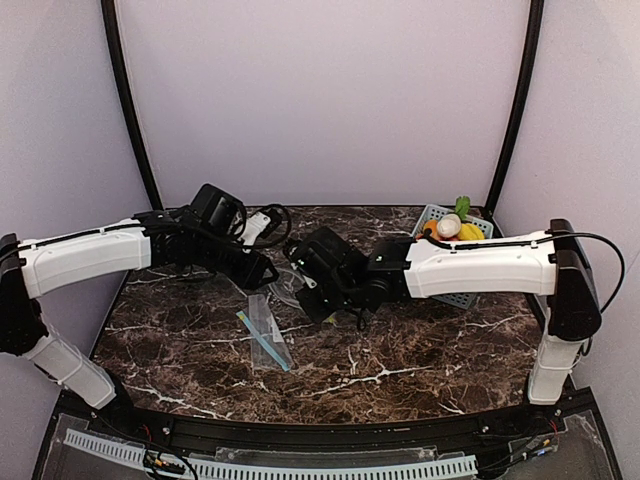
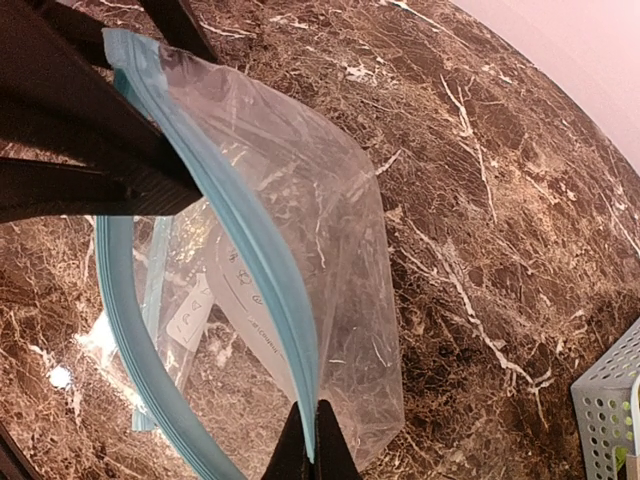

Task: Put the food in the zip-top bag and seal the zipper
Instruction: Adjust the zipper food storage bag at the center of the board.

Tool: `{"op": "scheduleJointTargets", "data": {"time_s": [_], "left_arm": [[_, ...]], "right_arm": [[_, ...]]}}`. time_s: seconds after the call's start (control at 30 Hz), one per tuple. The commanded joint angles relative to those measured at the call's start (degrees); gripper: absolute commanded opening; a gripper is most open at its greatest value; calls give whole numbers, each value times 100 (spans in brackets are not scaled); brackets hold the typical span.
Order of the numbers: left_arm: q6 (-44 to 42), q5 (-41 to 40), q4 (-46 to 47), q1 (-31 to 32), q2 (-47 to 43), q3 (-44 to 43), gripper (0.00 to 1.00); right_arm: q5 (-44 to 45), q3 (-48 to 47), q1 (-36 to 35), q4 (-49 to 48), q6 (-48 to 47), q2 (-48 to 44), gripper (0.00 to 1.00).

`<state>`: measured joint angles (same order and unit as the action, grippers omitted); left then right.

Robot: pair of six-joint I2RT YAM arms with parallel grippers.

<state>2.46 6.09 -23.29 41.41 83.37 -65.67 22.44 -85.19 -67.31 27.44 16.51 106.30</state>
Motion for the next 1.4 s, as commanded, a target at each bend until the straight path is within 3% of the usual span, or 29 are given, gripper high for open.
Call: {"op": "scheduleJointTargets", "data": {"time_s": [0.0, 0.27, 0.63, 0.73, 1.0, 1.13, 1.37], "left_arm": [[-198, 111, -202, -10, 30, -170, 39], [-362, 254, -301, -13, 70, -196, 18], [-483, 552, -647, -8, 160, -307, 1], [-488, 495, -763, -2, 259, -409, 1], [-348, 81, -730, -70, 481, -437, 1], [-114, 343, -518, -300, 485, -238, 1], [73, 444, -467, -451, 370, -69, 1]], "right_arm": [[-72, -152, -70, 57, -49, 110, 0], [-88, -198, -71, 77, -52, 134, 0], [94, -281, -24, 238, 222, 211, 0], [109, -256, 3, 242, 347, 141, 22], [-111, 35, 6, 142, 680, -396, 67], [-275, 344, 9, 60, 800, -828, 81], [-180, 904, 215, 269, 1098, -1436, 91]]}}
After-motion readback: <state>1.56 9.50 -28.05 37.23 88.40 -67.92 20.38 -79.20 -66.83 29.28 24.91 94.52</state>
